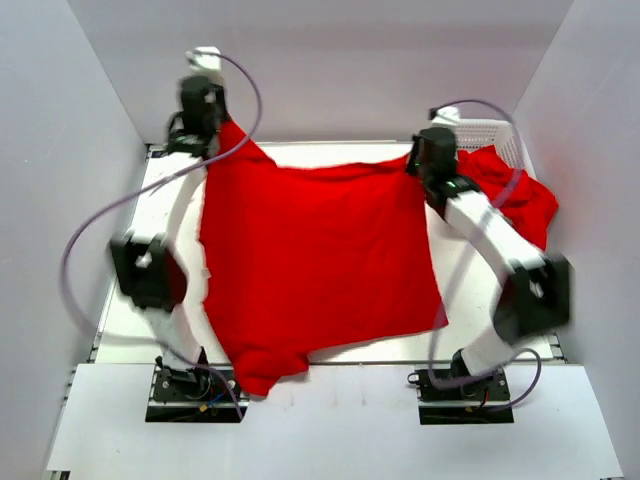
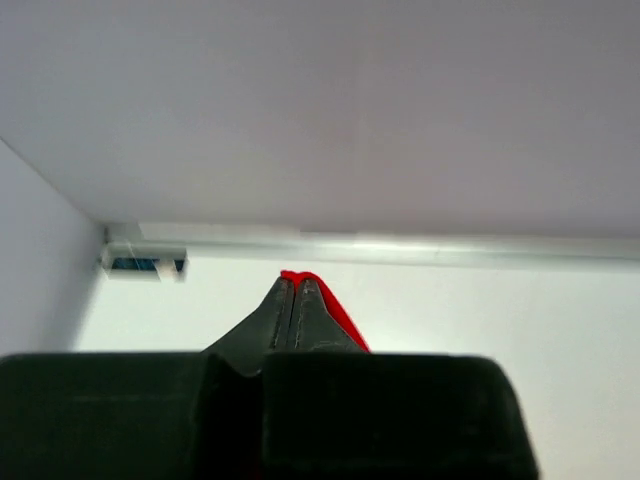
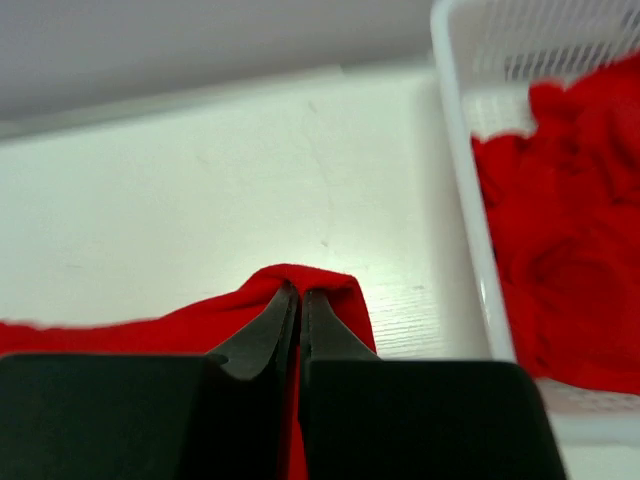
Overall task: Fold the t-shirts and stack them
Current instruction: Flatten out the tshirt, then grap the side of the flattened tshirt furthest away from the robot with both arms
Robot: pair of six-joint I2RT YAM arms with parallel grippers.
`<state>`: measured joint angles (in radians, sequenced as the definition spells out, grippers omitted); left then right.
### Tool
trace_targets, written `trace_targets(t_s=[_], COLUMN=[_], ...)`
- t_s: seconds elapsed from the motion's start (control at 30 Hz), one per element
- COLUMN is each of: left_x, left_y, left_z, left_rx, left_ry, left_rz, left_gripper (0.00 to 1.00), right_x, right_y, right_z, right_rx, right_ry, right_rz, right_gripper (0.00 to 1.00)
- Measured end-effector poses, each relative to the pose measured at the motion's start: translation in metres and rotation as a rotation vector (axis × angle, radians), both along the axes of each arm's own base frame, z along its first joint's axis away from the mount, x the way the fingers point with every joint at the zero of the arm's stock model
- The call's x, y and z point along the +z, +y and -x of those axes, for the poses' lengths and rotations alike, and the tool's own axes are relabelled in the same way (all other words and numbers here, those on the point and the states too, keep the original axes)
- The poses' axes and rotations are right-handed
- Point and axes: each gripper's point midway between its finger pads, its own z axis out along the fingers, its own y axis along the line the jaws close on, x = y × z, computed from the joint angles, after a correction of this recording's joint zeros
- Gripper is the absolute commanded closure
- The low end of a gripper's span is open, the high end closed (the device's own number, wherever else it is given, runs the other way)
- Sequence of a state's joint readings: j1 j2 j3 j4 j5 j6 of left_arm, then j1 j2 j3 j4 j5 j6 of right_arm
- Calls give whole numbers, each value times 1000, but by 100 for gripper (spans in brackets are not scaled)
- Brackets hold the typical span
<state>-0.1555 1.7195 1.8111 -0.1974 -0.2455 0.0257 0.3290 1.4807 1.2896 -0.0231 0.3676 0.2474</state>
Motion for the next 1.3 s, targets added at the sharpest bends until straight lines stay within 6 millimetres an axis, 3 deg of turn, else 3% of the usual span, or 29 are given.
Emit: trace_targets(t_s=[0.1,0.17,0.27,0.37,0.47,0.6,0.8,1.07,1.3], left_x=[-118,-170,-233,-271,-273,-256,-258,-288,-271], left_y=[-5,-7,-6,-1,4,5,4,-6,-12], left_z=[-61,-101,-135,-142,-148,-159,-160,-134,-104], left_rx=[12,19,20,9,-4,-25,-50,-85,-95], left_ry=[209,272,332,374,353,272,263,374,416], left_rz=[-33,-43,-49,-46,-33,-5,33,105,173], left_gripper=[100,100,100,100,100,100,100,100,100], right_x=[-81,-120,-148,-159,-169,-182,-178,-166,-166], right_y=[5,8,12,18,20,20,19,6,-9], right_z=[-46,-78,-125,-170,-195,-205,-218,-226,-228], right_rx=[-17,-13,5,36,63,90,113,104,91], right_ry=[164,234,253,222,199,185,141,98,97], right_rz=[41,46,25,0,-19,-34,-48,-37,-16], right_gripper=[100,100,100,100,100,100,100,100,100])
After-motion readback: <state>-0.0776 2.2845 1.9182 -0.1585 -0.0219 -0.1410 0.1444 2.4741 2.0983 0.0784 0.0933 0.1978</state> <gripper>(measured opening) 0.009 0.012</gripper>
